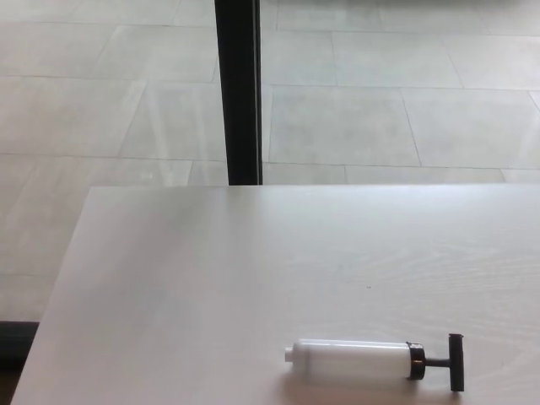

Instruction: The robot uses its left hand to lift the air pump kept on the middle of the desk and use the right hand to pull out the handle

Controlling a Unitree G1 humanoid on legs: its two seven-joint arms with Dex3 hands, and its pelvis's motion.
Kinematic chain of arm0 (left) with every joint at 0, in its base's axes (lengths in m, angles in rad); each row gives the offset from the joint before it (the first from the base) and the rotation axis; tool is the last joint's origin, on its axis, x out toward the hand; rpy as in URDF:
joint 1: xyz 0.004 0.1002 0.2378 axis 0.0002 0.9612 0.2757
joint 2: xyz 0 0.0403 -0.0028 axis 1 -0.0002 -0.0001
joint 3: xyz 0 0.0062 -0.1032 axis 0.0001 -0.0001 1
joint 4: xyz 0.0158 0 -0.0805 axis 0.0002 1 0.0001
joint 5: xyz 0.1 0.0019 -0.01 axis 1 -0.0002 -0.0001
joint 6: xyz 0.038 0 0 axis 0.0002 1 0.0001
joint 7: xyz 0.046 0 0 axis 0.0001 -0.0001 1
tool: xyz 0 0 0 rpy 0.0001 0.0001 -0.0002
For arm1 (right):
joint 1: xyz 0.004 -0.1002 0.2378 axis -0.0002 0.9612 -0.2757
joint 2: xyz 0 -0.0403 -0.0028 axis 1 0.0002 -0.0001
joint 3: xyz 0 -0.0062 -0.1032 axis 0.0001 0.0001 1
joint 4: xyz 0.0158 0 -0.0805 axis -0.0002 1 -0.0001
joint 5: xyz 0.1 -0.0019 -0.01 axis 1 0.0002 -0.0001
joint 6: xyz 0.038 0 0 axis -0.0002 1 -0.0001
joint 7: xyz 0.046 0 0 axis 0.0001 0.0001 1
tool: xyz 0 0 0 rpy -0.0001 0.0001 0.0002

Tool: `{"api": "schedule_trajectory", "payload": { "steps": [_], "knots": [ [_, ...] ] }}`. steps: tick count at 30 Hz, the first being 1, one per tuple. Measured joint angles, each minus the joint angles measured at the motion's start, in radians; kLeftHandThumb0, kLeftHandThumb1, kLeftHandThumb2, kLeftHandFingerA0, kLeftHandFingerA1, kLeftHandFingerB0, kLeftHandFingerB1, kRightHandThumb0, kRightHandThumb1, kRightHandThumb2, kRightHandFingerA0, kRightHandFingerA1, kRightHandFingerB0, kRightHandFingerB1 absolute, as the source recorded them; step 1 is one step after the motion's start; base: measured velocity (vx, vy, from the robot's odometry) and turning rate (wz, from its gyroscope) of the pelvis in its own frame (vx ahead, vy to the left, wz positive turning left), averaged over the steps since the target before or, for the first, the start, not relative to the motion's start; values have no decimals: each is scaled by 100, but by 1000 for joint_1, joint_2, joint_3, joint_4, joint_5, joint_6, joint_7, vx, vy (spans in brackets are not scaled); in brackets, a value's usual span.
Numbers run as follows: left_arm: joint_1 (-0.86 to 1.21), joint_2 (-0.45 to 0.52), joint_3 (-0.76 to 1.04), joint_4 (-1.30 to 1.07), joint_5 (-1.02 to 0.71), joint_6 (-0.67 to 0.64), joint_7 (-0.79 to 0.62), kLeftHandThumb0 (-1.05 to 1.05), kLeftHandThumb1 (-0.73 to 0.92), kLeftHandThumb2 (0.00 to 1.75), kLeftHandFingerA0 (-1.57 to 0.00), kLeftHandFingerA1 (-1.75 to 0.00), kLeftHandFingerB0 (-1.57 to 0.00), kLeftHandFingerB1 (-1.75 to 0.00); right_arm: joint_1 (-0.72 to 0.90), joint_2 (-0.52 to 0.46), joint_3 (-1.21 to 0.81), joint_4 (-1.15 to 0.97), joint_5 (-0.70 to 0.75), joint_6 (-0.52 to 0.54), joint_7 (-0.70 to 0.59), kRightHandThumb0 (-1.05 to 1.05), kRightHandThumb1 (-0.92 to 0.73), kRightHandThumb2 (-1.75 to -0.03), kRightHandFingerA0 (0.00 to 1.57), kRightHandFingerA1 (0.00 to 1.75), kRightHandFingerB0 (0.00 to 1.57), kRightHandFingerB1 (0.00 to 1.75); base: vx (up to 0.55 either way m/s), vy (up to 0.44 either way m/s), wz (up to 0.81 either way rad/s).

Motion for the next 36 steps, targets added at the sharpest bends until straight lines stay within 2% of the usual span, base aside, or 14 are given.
{"api": "schedule_trajectory", "payload": {
  "steps": [2,9,10,16,17,18,20,21,26,29,32,34,35,36],
  "knots": [
    [-11,13,53,12,-20,0,0,-55,71,61,-52,-73,-34,-51,-7,-9,-55,0,24,0,5,-80,-64,-102,22,62,3,31,0,0,0],
    [-45,47,231,48,-95,1,14,-52,78,62,-33,-67,-26,-49,-38,-45,-234,12,106,12,10,-78,-82,-66,0,58,2,29,0,0,0],
    [-53,61,276,57,-115,2,23,-52,78,63,-32,-66,-26,-49,-50,-70,-282,23,128,19,4,-81,-68,-109,0,44,0,23,0,0,0],
    [-118,134,408,97,-179,13,58,-53,58,100,-38,-68,-25,-57,-106,-176,-446,91,202,46,-18,-80,-61,-102,12,60,0,36,0,0,0],
    [-148,154,423,101,-189,15,64,-60,73,62,-40,-68,-36,-52,-124,-202,-476,98,217,52,-23,-75,-81,-66,15,59,7,32,0,0,0],
    [-181,174,432,103,-197,15,69,-63,74,63,-47,-71,-49,-65,-146,-227,-495,98,230,58,-28,-76,-63,-102,15,60,2,33,0,0,0],
    [-245,205,433,100,-205,15,78,-65,75,62,-51,-68,-48,-57,-185,-270,-511,91,246,66,-32,-79,-64,-101,14,58,5,28,0,0,0],
    [-292,224,424,93,-207,16,86,-66,75,62,-44,-68,-40,-54,-210,-296,-515,81,255,73,-34,-78,-79,-65,20,52,10,29,0,0,0],
    [-476,240,355,8,-207,28,110,-66,71,61,-48,-73,-48,-57,-315,-339,-464,9,269,81,-25,-74,-64,-101,25,60,5,34,0,0,0],
    [-592,232,277,-92,-202,49,143,-65,59,93,-45,-69,-44,-62,-365,-343,-381,-76,268,81,-12,-78,-63,-99,27,59,8,42,0,0,0],
    [-660,206,185,-200,-188,67,170,-59,73,61,-52,-69,-51,-55,-405,-343,-290,-146,254,71,0,-75,-77,-64,30,57,18,30,0,0,0],
    [-681,175,140,-270,-181,71,180,-59,72,62,-52,-63,-48,-52,-424,-341,-249,-174,248,60,7,-74,-60,-97,31,60,16,46,0,0,0],
    [-683,155,115,-308,-177,73,183,-58,69,60,-47,-60,-45,-48,-430,-339,-228,-189,246,54,11,-72,-76,-63,41,51,26,31,0,0,0],
    [-684,141,96,-336,-173,76,185,-53,52,97,-51,-70,-34,-57,-433,-337,-213,-199,243,51,13,-71,-77,-64,40,48,25,30,0,0,0]
  ]
}}
